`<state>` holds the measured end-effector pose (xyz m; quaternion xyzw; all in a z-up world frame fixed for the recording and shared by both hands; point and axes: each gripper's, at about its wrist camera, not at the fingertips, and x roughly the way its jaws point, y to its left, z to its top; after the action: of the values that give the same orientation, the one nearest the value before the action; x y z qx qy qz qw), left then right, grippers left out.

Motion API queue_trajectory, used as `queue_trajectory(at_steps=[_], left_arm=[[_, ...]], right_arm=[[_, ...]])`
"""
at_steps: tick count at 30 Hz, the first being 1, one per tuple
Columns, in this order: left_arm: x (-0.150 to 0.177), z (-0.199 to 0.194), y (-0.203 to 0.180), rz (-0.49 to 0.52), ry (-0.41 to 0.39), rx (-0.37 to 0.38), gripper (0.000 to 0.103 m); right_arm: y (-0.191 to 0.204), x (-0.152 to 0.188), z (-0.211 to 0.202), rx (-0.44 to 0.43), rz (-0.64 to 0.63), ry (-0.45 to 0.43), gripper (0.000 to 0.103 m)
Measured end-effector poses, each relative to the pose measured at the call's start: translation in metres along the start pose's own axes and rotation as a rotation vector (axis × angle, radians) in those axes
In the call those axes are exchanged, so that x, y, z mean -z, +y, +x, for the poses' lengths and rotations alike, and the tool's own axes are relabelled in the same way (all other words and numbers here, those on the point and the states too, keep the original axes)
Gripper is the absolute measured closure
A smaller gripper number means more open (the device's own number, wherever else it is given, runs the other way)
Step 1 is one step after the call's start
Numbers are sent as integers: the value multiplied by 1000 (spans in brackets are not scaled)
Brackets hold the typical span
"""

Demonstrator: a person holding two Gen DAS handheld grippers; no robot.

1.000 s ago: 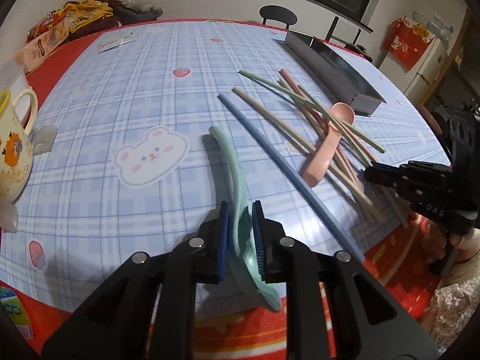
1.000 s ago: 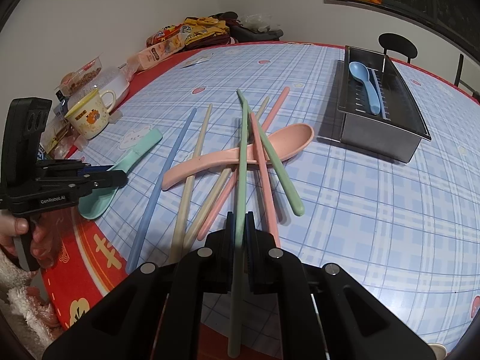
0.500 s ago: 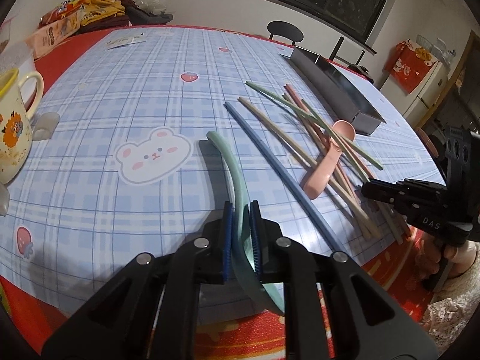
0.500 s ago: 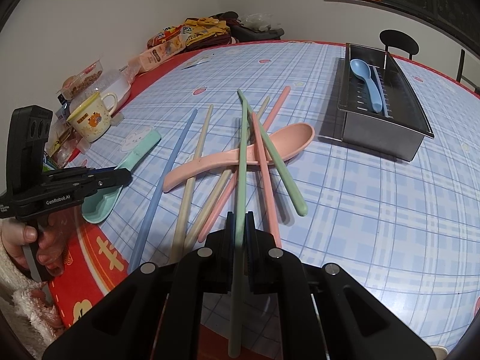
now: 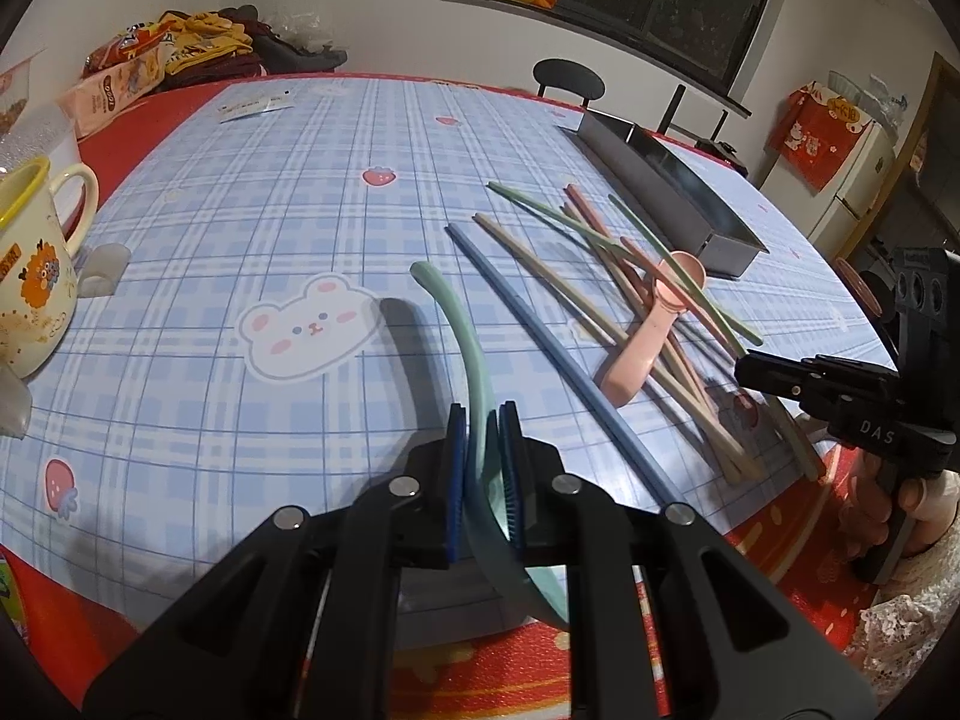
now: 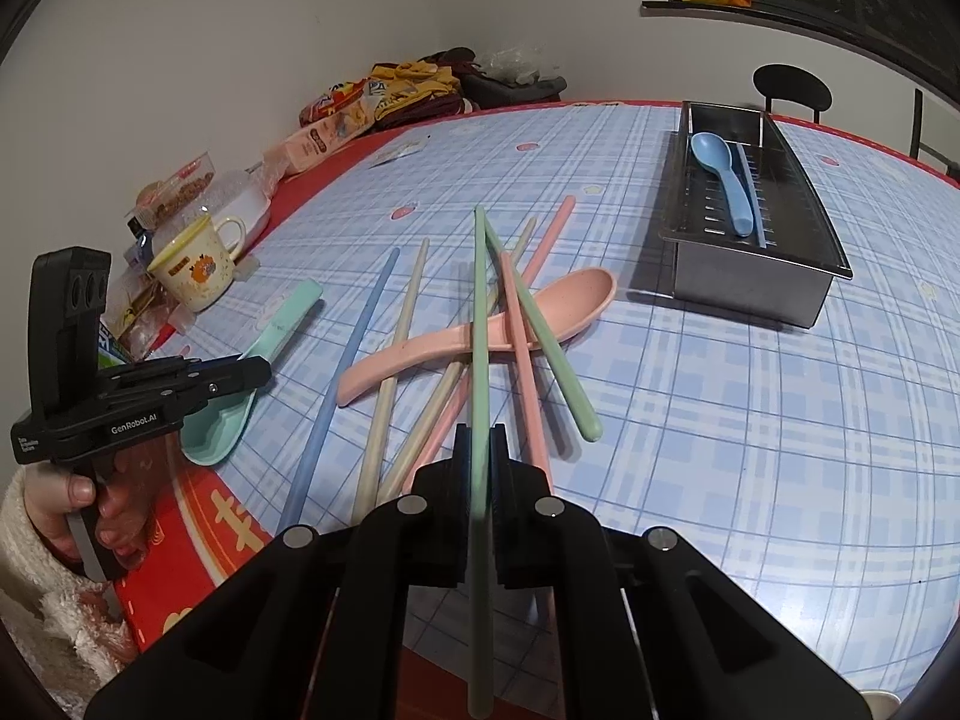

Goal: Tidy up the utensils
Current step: 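Lift the mint green spoon with the left tool while the right tool grips a green chopstick, then lower the spoon and chopstick into the caddy and open both tools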

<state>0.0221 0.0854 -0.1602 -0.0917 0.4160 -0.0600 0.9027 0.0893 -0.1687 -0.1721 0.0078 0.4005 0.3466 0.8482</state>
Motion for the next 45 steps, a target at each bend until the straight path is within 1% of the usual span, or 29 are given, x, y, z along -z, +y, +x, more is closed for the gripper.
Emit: queue_trajectory(at_steps=[6, 10, 14, 17, 21, 25, 28, 31, 35, 37, 38, 41, 45], left_arm=[[0, -4, 3, -17, -19, -2, 88], [-1, -6, 11, -50, -21, 9, 88], [-6, -14, 7, -30, -24, 0, 88], [-17, -24, -1, -8, -47, 24, 88], [-38, -32, -19, 33, -74, 57, 88], [-64, -23, -38, 60, -82, 111, 88], [-89, -10, -56, 70, -94, 156, 88], [-117, 7, -78, 73, -119, 219, 88], [-160, 43, -107, 31, -141, 307, 88], [-178, 62, -118, 12, -149, 324, 88], [-185, 71, -124, 5, -146, 328, 88], [-207, 100, -136, -26, -130, 347, 88], [-227, 135, -143, -58, -100, 359, 88]], right_arm=[[-5, -1, -4, -11, 21, -19, 96], [-6, -1, -7, -20, 30, -37, 96], [-10, 0, -12, -48, 54, -52, 97], [-19, -1, -17, -90, 105, -57, 97], [-38, -9, -29, -171, 190, -59, 97], [-60, -28, -43, -198, 215, -76, 97], [-79, -51, -49, -166, 218, -103, 96], [-99, -78, -47, -95, 225, -144, 97], [-128, -107, -31, -6, 293, -190, 96], [-139, -121, -21, 55, 331, -223, 97], [-144, -124, -19, 65, 344, -229, 97], [-157, -133, -5, 77, 404, -236, 96], [-173, -131, 7, 85, 445, -216, 96]])
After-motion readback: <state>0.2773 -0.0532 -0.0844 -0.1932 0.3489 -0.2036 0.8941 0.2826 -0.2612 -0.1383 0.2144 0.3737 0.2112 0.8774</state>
